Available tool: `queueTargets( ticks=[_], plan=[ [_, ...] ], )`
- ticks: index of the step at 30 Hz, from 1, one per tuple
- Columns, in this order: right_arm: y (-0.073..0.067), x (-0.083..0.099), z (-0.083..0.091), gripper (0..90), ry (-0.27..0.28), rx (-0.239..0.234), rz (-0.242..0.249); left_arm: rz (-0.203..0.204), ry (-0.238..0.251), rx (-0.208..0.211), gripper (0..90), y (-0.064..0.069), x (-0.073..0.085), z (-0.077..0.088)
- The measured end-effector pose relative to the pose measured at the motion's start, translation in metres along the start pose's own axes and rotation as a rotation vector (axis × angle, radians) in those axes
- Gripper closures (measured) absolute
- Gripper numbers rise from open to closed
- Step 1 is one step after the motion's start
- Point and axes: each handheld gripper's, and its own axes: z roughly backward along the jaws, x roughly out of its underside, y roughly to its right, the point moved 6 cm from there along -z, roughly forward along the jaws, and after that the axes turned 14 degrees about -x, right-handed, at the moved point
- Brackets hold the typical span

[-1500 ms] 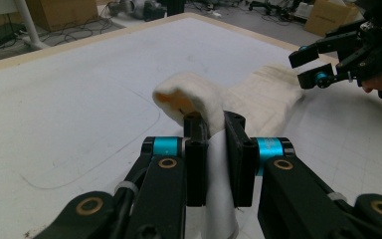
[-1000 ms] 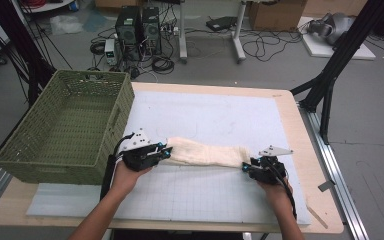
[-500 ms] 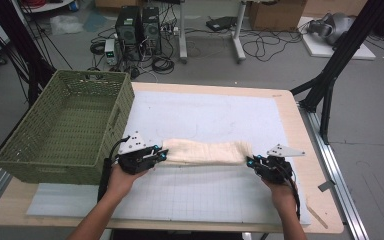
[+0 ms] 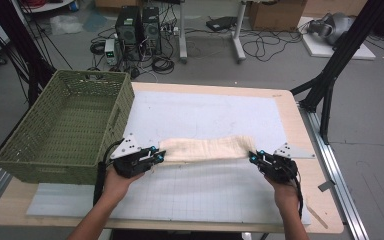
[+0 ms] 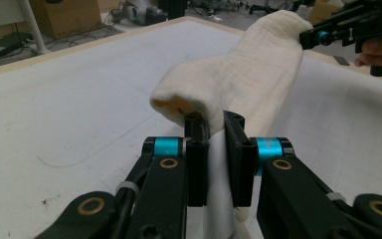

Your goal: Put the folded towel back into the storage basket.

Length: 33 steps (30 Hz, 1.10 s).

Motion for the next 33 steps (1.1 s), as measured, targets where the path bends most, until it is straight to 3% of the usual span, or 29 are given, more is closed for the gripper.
queueTargets(
  ticks=[9,17,28,33],
  plan=[
    [-0.007,-0.015,-0.002,80.8,0.033,-0.011,0.049,0.008,0.074,-0.014,81.2,-0.002,-0.015,0.018],
    [-0.012,-0.035,-0.008,80.8,0.070,-0.033,0.076,0.004,0.106,-0.036,81.3,-0.007,-0.024,0.036],
    [-0.021,-0.073,-0.033,80.8,0.109,-0.045,0.120,0.004,0.170,-0.089,81.2,-0.020,-0.037,0.069],
    [-0.026,-0.092,-0.047,80.8,0.095,-0.055,0.159,0.016,0.188,-0.117,81.3,-0.028,-0.040,0.082]
  ],
)
